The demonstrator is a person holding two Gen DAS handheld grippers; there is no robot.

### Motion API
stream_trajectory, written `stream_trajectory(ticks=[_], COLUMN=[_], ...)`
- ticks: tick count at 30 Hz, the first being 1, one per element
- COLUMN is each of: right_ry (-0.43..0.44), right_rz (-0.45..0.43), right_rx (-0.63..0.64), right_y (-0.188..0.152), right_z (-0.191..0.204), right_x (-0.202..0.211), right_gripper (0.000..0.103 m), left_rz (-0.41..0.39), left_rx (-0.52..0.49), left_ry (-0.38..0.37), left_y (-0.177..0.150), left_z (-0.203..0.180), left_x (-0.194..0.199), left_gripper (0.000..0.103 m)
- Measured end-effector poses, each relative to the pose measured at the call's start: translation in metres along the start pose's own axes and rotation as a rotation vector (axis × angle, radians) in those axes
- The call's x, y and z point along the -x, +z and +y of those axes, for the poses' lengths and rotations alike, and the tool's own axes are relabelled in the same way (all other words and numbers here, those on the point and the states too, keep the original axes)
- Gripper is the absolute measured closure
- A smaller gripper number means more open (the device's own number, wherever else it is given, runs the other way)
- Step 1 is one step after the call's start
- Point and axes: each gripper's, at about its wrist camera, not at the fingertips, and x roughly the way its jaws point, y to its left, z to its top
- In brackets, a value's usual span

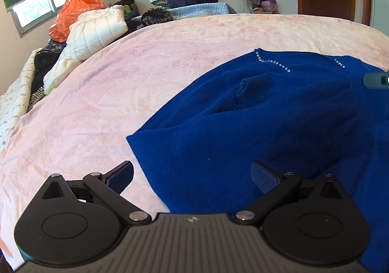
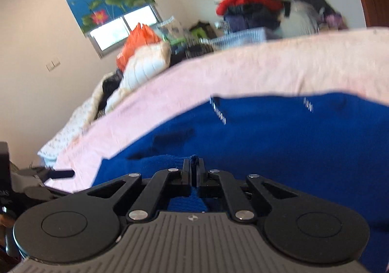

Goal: Fold small clothes

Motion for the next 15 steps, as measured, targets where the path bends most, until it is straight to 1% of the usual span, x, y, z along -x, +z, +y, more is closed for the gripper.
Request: stream_trajectory(ticks=[3,5,8,12,14,15], right_ry=[-0.085,-0.108,-0.106,-0.053,-0.074,-0.084], right_rz=[0.006,0.013,0.0,-0.052,-0.076,-0.089], right_rx=[0.055,0.071,0.114,0.319,0.386,0.389], right_y=[0.011,0.017,0.025,0.041,0.058,0.067], right_z=[-0.002,-0.006,0.0,0.042,0.058,0.06], right_x=[-0.001,-0.004,-0.004,0.001,0.002,0.003], right_gripper=[0.096,0.096,0.096,0.096,0.096,0.096], left_rz=[-0.004,-0.004,-0.006,-0.001,0.009,0.013], left_rx=[-0.026,-0.038,-0.032,0.006,0.021,0.029], left_ry=[0.006,0.014,0.031,0.061,0.068,0.067], left_y=[0.001,0.003,0.007,0.014,0.018,0.02], left_z=[-0.01,-0.015,-0.016,-0.01,-0.008,-0.007], left_x=[-0.005,-0.008,-0.012,-0.018,-0.023,-0.024], left_gripper=[0.0,0.0,0.0,0.0,0.0,0.0])
